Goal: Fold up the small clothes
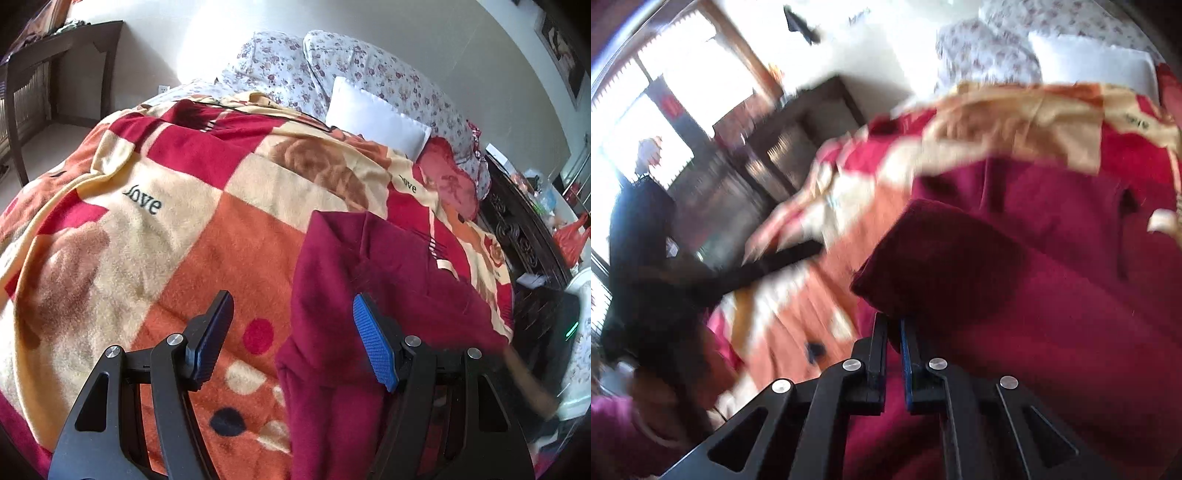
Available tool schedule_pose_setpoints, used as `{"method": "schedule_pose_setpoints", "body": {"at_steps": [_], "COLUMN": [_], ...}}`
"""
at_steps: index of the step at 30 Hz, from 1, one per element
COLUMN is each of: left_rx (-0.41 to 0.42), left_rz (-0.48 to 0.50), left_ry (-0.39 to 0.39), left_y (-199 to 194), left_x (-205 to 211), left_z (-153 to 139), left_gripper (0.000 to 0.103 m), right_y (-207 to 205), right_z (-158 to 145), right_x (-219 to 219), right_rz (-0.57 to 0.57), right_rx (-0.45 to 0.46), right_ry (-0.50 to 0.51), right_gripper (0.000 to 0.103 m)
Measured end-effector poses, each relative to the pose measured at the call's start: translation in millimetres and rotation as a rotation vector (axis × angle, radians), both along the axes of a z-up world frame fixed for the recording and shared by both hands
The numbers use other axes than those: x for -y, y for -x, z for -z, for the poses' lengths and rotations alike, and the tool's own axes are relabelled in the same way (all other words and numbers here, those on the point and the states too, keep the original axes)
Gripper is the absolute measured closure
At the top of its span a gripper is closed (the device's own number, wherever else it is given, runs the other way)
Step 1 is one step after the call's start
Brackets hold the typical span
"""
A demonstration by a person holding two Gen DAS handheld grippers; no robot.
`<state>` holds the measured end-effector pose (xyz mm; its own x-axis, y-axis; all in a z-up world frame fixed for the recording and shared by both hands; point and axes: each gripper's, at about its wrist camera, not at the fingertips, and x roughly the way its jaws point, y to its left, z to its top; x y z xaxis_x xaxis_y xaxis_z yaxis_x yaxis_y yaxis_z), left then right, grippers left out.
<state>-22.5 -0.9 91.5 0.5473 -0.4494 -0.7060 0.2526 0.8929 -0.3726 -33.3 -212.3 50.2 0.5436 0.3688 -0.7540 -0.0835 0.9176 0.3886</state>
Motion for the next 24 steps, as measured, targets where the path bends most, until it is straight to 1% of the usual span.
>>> {"method": "schedule_pose_setpoints", "body": {"at_steps": [1, 2, 3, 4, 7, 9, 10, 11, 12, 13, 14, 15, 17, 18, 19, 20, 21, 22, 23, 24], "left_rx": [-0.002, -0.002, 0.003, 0.011, 0.032, 0.029, 0.023, 0.017, 0.013, 0.01, 0.009, 0.008, -0.007, -0.019, -0.027, -0.031, -0.032, -0.032, -0.031, -0.029], "left_rz": [0.006, 0.018, 0.031, 0.045, 0.092, 0.112, 0.12, 0.125, 0.131, 0.137, 0.146, 0.153, 0.163, 0.169, 0.174, 0.177, 0.177, 0.179, 0.183, 0.188], "left_ry": [-0.004, -0.004, -0.003, -0.006, -0.034, -0.047, -0.051, -0.051, -0.05, -0.05, -0.055, -0.064, -0.096, -0.107, -0.117, -0.13, -0.141, -0.146, -0.145, -0.142], "left_y": [0.3, 1.8, 3.1, 4.8, 9.1, 10.5, 11.0, 12.2, 13.2, 14.5, 16.4, 17.4, 16.9, 16.3, 15.8, 15.3, 15.4, 15.2, 14.9, 14.6], "left_x": [4.4, 8.7, 12.8, 17.8, 35.4, 45.3, 50.5, 54.7, 58.3, 62.4, 68.4, 73.6, 84.0, 88.8, 92.9, 96.0, 98.7, 101.1, 103.7, 105.6], "left_z": [-0.4, -1.2, -2.4, -3.4, -3.2, 0.8, 3.5, 5.6, 7.3, 9.3, 11.7, 14.3, 21.6, 26.1, 29.8, 32.5, 33.9, 34.3, 33.5, 32.4], "left_gripper": [0.035, 0.035, 0.035, 0.035, 0.035, 0.035, 0.035, 0.035, 0.035, 0.035, 0.035, 0.035, 0.035, 0.035, 0.035, 0.035, 0.035, 0.035, 0.035, 0.035], "right_y": [-1.1, 0.3, 5.3, 17.0, 70.1, 109.3, 131.0, 149.4, 169.4, 177.7, 184.8, 190.8, 196.3, 197.1, 197.3, 196.3, 192.5, 184.3, 180.7, 175.1], "right_z": [8.0, 12.2, 11.3, 4.0, -30.5, -48.4, -54.5, -56.3, -54.2, -51.4, -44.9, -34.8, -11.2, 2.5, 9.8, 13.7, 14.5, 7.1, -0.7, -8.7], "right_x": [-3.6, -3.8, -0.7, 5.8, 41.7, 78.0, 101.7, 122.2, 148.8, 164.8, 181.1, 199.1, 226.8, 236.7, 243.5, 244.6, 243.9, 239.5, 237.0, 232.4], "right_rz": [0.001, 0.002, 0.002, 0.014, 0.127, 0.256, 0.347, 0.427, 0.53, 0.587, 0.637, 0.677, 0.731, 0.741, 0.733, 0.722, 0.715, 0.703, 0.684, 0.663], "right_rx": [-0.035, -0.066, -0.081, -0.068, 0.021, 0.051, 0.051, 0.045, 0.027, 0.004, -0.027, -0.052, -0.088, -0.076, -0.054, -0.029, -0.015, -0.006, 0.004, 0.011], "right_ry": [0.016, 0.007, -0.022, -0.043, 0.019, 0.06, 0.091, 0.124, 0.169, 0.184, 0.179, 0.137, -0.005, -0.121, -0.193, -0.243, -0.245, -0.168, -0.102, -0.033], "right_gripper": [0.096, 0.096, 0.096, 0.096, 0.095, 0.089, 0.068, 0.038, 0.026, 0.019, 0.019, 0.019, 0.02, 0.021, 0.032, 0.058, 0.068, 0.076, 0.088, 0.091]}}
